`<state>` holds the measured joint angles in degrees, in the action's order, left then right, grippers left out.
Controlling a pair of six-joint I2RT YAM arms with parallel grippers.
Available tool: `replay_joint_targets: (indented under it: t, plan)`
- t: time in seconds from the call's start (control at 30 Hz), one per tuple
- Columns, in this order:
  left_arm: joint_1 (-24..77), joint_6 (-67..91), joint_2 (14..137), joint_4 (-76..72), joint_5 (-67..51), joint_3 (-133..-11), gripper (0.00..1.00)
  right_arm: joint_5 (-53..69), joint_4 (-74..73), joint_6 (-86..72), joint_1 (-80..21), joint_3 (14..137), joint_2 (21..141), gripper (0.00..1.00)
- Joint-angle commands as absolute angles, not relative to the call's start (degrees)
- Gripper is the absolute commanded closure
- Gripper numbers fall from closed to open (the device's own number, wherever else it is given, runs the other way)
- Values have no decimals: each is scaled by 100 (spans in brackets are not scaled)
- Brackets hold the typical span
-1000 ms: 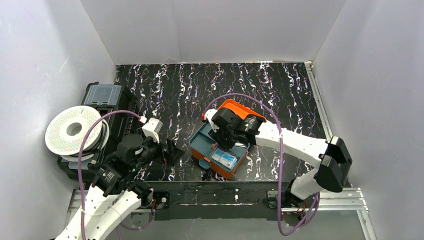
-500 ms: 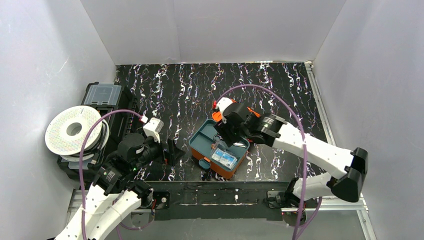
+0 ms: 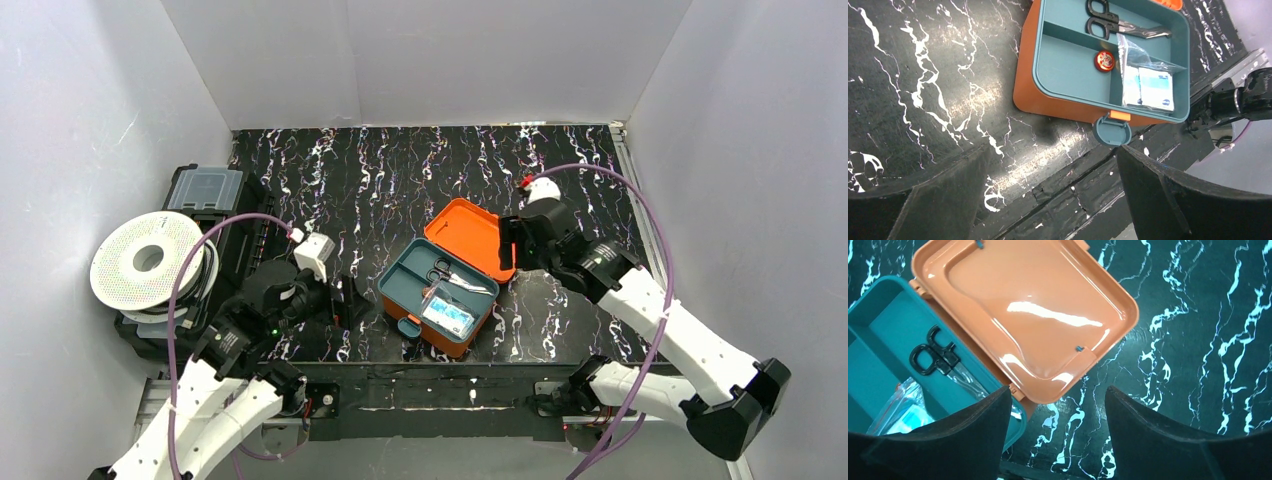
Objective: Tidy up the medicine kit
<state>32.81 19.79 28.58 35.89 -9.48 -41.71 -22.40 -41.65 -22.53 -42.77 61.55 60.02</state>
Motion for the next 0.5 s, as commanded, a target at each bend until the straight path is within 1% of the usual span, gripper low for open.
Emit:
replay_joint_targets:
  t: [0.0,0.13,0.47]
  plan:
    - [3304,1991,3472,3629,-789,-4290,2,-2156,-3792,-2844,-3876,5828,5621,25]
    - [3302,2067,4253,3586,-652,-4543,2,-2128,-3699,-3044,-3623,5482,5396,24]
    - [3296,2167,5678,3150,-362,-5045,2,-2001,-3298,-3808,-3321,4483,4717,24]
